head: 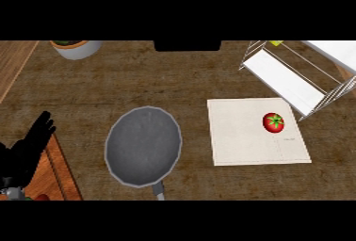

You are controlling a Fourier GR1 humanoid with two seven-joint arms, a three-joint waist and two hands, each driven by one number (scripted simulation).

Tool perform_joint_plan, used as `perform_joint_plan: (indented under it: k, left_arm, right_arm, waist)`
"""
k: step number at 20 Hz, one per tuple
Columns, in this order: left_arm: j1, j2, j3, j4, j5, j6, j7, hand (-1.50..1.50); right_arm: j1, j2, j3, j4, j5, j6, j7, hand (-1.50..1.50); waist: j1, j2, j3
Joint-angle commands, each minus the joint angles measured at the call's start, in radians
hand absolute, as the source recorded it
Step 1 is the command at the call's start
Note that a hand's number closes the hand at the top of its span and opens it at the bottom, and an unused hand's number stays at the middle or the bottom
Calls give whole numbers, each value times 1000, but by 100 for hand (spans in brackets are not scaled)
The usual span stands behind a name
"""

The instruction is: Pick the lemon from the placemat and place it in the tiered shelf

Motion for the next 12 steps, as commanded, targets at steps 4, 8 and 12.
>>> perform_joint_plan:
  k: [4, 8, 12]
  left_arm:
    - [0, 9, 25, 30, -4, 9, -2, 0]
    - [-4, 18, 34, 7, -1, 18, 31, 0]
    - [30, 8, 56, 7, 15, 25, 12, 0]
  right_arm:
    - [90, -73, -41, -425, -24, 258, 230, -150]
    - [85, -160, -134, -555, -122, 489, 314, -150]
    - [142, -169, -244, -683, -248, 623, 320, -150]
  waist:
    - [-29, -6, -1]
    - [-51, -17, -1]
    - [-83, -29, 0]
